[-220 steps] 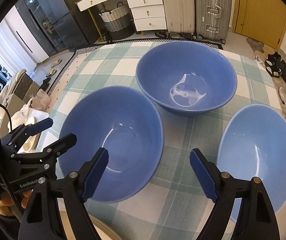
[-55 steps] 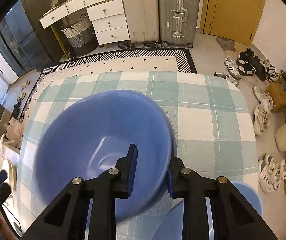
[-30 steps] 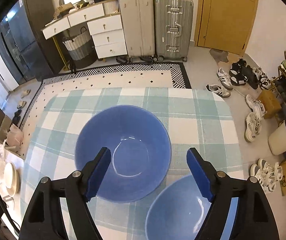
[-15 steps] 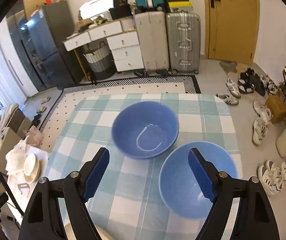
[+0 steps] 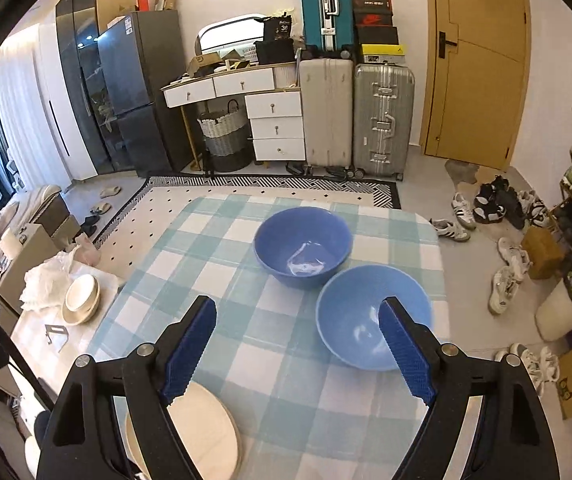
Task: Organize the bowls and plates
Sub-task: 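Move both grippers back toward the two remaining blue bowls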
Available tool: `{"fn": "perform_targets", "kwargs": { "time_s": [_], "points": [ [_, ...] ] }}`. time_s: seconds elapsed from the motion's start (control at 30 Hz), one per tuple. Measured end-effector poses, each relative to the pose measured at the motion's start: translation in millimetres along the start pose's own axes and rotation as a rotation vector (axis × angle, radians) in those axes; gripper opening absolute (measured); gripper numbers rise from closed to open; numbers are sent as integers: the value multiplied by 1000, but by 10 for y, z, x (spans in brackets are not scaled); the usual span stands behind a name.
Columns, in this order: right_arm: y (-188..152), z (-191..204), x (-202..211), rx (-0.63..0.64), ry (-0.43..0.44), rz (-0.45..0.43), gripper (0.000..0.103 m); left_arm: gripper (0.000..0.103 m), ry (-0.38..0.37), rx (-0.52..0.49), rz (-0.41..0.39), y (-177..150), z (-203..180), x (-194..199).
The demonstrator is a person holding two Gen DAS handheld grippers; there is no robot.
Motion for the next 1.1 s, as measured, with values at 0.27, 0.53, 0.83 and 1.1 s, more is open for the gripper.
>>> {"fn": "perform_targets", "kwargs": {
  "time_s": [0.27, 0.53, 0.83, 1.1],
  "points": [
    [-179, -287, 365, -14, -35, -18, 85, 76, -43, -97, -49, 129, -803, 389],
    [-312, -454, 606, -13, -64, -12, 87, 76, -90, -88, -50, 290, -1170, 432],
    [-321, -589, 501, -27, -92, 24, 87, 76, -66, -75, -37, 584, -972, -73],
    [-260, -804, 263, -52, -127, 47, 87, 76, -73, -90, -10, 901, -856, -782]
  ]
}}
Point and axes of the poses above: each gripper's, at about its wrist camera, not at the fingertips, and x roughly against the way its jaws point, z to its left, y to its top, the point moved 3 cm from there along -x, roughly the way its jaws point, and after that the axes turned 14 degrees about -y, right-handed, at the moved point
